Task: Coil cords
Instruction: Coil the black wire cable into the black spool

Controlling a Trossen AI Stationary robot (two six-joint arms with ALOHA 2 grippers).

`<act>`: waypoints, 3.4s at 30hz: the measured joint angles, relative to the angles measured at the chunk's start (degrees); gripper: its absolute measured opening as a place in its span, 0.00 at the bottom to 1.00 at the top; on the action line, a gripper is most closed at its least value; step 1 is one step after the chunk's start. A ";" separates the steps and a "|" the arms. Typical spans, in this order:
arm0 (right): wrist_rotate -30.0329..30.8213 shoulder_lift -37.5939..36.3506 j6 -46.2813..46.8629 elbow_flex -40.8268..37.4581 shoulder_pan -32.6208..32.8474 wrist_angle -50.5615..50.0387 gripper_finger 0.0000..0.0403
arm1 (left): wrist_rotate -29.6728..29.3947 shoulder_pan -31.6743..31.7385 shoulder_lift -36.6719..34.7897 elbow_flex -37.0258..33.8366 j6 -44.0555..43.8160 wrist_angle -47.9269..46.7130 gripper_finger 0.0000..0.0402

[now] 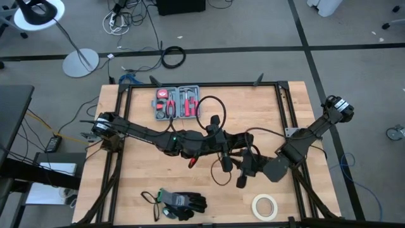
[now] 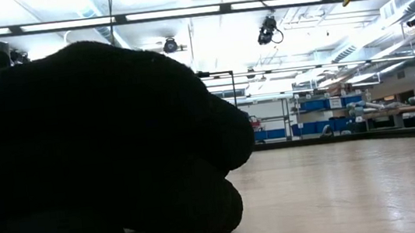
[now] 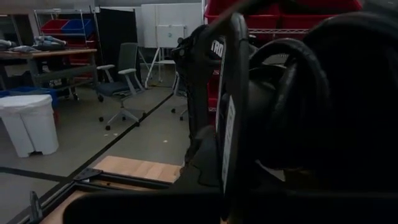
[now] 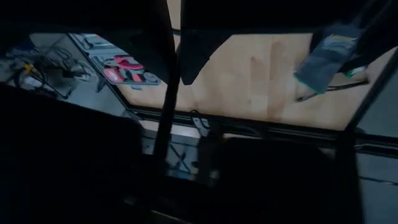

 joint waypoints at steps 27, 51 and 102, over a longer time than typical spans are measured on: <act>15.66 -1.92 15.29 0.02 4.30 -19.71 0.00 | -1.03 -0.78 -0.09 2.59 -7.14 -17.44 0.00; 5.63 -1.88 23.07 0.00 -0.49 -16.50 0.01 | 5.77 5.34 -0.09 7.03 -13.17 -30.34 0.00; -12.07 -2.24 48.52 0.00 3.07 -50.01 0.28 | -26.49 1.09 6.45 6.83 36.73 -21.62 0.00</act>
